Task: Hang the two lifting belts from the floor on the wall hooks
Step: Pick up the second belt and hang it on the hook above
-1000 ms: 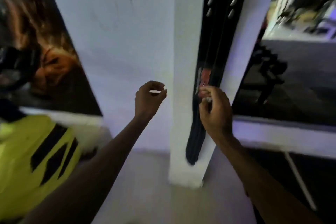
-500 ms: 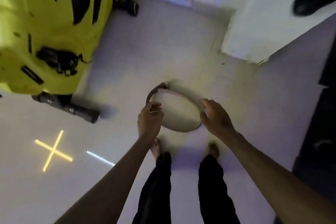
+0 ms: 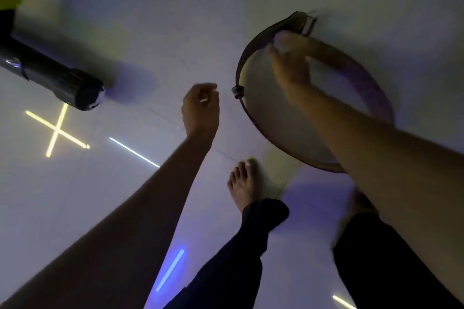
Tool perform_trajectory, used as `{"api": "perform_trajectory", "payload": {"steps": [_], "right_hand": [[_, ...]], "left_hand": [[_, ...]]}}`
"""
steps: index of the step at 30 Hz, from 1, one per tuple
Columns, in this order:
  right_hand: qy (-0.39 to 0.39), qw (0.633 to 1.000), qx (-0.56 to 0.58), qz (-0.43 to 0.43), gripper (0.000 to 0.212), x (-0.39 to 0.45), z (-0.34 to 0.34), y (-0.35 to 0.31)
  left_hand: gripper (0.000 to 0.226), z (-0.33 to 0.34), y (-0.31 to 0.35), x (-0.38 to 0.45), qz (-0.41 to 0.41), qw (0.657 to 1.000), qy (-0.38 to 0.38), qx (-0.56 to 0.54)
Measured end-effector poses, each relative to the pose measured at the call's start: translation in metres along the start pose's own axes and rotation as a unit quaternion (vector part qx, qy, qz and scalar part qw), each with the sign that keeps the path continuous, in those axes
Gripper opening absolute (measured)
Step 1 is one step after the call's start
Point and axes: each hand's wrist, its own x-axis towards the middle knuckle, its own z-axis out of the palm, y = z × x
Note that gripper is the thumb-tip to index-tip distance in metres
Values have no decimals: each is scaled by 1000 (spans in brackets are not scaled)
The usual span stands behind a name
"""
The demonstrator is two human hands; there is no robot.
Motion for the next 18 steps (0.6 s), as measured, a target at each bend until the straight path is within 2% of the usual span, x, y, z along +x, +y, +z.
{"api": "perform_trajectory", "payload": {"steps": [2,4,5,9,12,16,18], "right_hand": [[3,992,115,52,68,37,19,-19],[-20,969,212,128,87,59,33,-33],[-32,959,237,152,87,65,40,-36],[4,943,275,190,61,64,46,-42],[-30,933,301,196,39,30,14,-39],[-132,943,287,108,14,-66,-67,-45],[-160,947,271,65,16,-109,-111,-48]], "left_hand": [[21,12,2,32,12,1000,2,-4],[22,20,8,50,38,999,-11,1],[23,22,11,54,48,999,-20,6],[23,14,17,46,40,998,-46,-12],[25,-5,26,22,5,999,-43,-22],[25,-30,76,-22,26,995,-93,20],[18,-35,119,-45,46,989,-139,20]]}}
